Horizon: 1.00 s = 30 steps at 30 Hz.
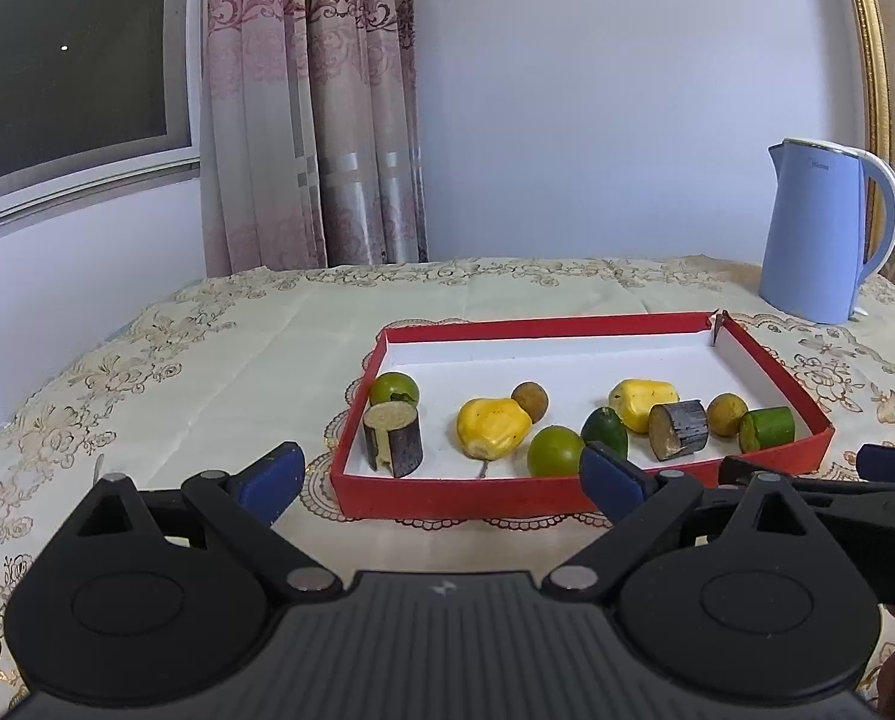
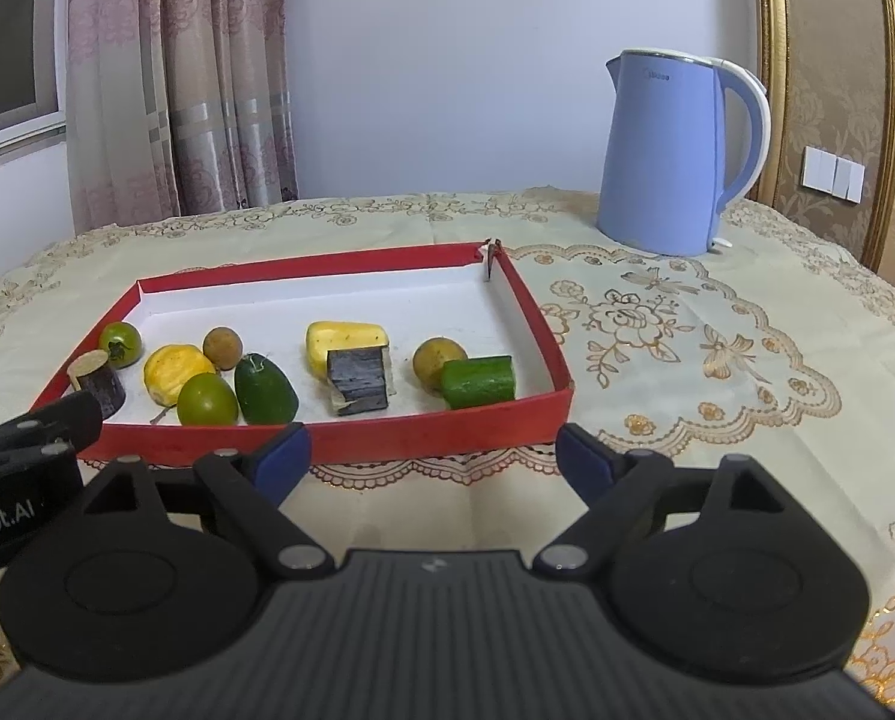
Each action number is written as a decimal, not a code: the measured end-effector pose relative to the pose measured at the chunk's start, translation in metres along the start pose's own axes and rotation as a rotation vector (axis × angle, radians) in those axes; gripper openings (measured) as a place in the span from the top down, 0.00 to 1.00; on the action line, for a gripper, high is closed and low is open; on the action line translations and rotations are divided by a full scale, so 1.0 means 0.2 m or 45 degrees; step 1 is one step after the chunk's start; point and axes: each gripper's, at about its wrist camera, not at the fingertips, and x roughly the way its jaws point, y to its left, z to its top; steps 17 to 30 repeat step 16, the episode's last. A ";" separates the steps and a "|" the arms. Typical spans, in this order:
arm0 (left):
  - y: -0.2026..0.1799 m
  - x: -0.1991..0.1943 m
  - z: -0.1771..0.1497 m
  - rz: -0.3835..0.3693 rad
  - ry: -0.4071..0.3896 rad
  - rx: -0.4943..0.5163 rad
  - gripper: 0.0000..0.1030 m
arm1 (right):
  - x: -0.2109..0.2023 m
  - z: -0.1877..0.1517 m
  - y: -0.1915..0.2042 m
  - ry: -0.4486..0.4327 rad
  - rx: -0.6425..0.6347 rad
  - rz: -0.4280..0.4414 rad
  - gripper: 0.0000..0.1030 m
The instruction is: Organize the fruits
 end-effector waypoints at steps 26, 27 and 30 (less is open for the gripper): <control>0.00 0.01 0.01 0.002 -0.012 0.012 0.04 | 0.00 0.01 -0.01 -0.006 0.009 0.007 0.14; 0.00 0.01 0.01 0.002 -0.012 0.012 0.04 | 0.00 0.01 -0.01 -0.006 0.009 0.007 0.14; 0.00 0.01 0.01 0.002 -0.012 0.012 0.04 | 0.00 0.01 -0.01 -0.006 0.009 0.007 0.14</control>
